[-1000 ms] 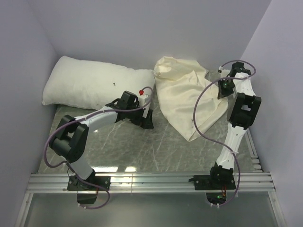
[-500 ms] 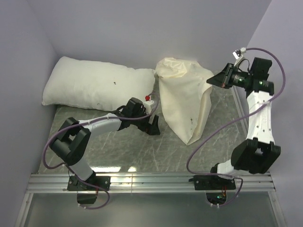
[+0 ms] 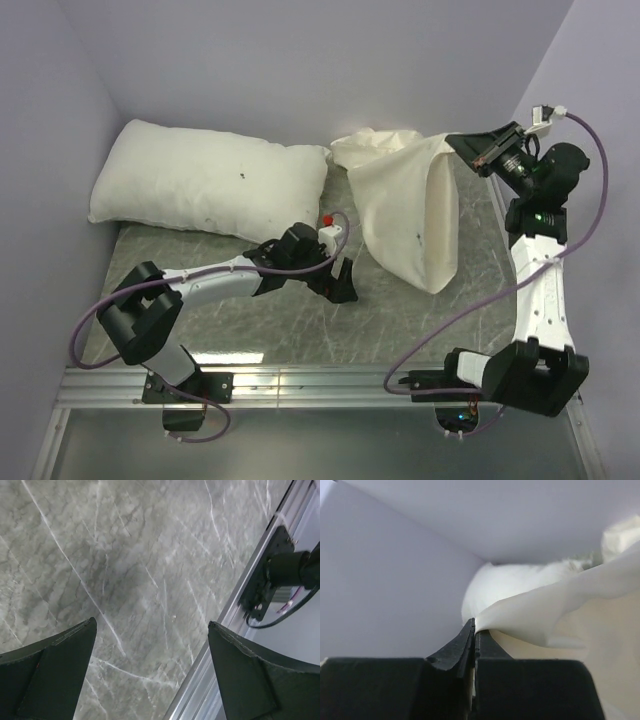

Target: Put the pillow into the pillowcase

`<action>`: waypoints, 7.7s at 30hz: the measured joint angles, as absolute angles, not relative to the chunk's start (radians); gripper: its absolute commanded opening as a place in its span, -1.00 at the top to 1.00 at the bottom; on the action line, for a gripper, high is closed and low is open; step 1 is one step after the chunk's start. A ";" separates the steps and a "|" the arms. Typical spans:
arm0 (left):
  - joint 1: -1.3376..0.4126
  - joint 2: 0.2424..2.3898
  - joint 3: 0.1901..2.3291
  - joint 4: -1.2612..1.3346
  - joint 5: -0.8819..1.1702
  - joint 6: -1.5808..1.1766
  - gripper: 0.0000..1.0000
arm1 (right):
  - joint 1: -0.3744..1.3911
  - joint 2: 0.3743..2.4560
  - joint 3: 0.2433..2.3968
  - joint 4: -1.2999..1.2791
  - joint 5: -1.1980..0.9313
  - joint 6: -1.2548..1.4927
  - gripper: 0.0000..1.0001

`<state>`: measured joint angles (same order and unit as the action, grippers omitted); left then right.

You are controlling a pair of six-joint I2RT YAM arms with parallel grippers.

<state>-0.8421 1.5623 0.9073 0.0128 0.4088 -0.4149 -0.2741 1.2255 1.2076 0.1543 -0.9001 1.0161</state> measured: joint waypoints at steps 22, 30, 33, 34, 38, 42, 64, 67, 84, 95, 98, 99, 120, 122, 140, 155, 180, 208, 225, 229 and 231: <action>-0.829 1.324 1.029 0.125 0.300 -0.474 -0.78 | -0.022 1.192 1.561 0.216 -0.408 1.169 1.00; -0.675 1.626 1.247 0.035 0.165 -0.211 -0.85 | -0.022 1.136 1.613 0.183 -0.509 1.108 1.00; -0.617 1.745 1.332 0.014 0.276 -0.113 -0.83 | -0.022 1.074 1.573 0.149 -0.553 1.049 1.00; -0.600 1.786 1.357 0.008 0.324 -0.081 -0.83 | -0.025 1.055 1.561 0.138 -0.567 1.031 1.00; -0.567 1.878 1.349 0.015 0.520 0.013 -0.86 | -0.037 1.007 1.546 0.099 -0.603 0.965 1.00; -0.597 1.901 1.310 0.018 0.656 0.075 -0.86 | -0.054 0.989 1.546 0.074 -0.633 0.920 1.00; -0.360 1.743 1.672 -0.053 0.339 0.051 0.99 | -0.359 0.892 1.522 -0.209 -0.831 0.533 1.00; -0.316 1.588 1.708 0.023 0.256 0.040 0.99 | -0.360 0.846 1.478 -0.280 -0.832 0.400 1.00; -0.255 1.780 1.984 0.200 0.092 0.050 0.99 | -0.361 0.785 1.155 -0.575 -0.957 -0.163 1.00; -0.588 2.505 2.410 0.317 0.114 0.244 0.99 | -0.360 0.798 0.954 -0.904 -0.660 -0.841 1.00; -0.682 2.642 2.422 0.403 0.136 0.278 0.94 | -0.361 0.797 0.895 -1.009 -0.539 -1.020 0.58; -0.712 2.682 2.422 0.427 0.145 0.287 0.71 | -0.361 0.797 0.885 -1.046 -0.515 -1.065 0.27; -0.442 1.726 1.742 0.183 0.319 -0.060 -0.99 | 0.119 1.486 1.304 -0.771 -0.442 -0.656 -0.82; -0.419 1.587 1.647 0.150 0.331 -0.080 -0.99 | 0.163 1.635 1.444 -0.747 -0.426 -0.566 -0.82; -0.313 1.394 1.217 -0.095 0.397 -0.206 -0.99 | 0.192 1.950 1.763 -0.703 -0.482 -0.315 -0.96; -0.236 1.210 1.075 -0.119 0.399 -0.234 -0.99 | 0.338 2.295 2.092 -0.740 -0.696 -0.046 -0.13; -0.217 1.316 1.064 -0.134 0.395 -0.226 -0.99 | -0.295 2.278 2.093 -0.530 0.151 -0.433 -0.40; -0.863 1.851 1.175 -0.163 0.361 -0.212 -0.48 | -0.076 2.026 1.581 -0.963 -0.250 -0.435 -0.11; -0.782 2.027 1.363 -0.192 0.331 -0.356 0.99 | -0.155 2.040 1.529 -0.905 -0.176 -0.414 0.01; -0.723 1.975 1.492 -0.304 0.308 -0.265 0.99 | -0.162 2.040 1.529 -0.902 -0.176 -0.416 0.01; -0.709 1.944 1.584 -0.357 0.292 -0.213 0.99 | -0.166 2.040 1.530 -0.902 -0.170 -0.417 0.01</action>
<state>-0.7094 1.9442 1.5841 -0.3569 0.2920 -0.2131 -0.1658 2.0399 1.5295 -0.9020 -0.1699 -0.4168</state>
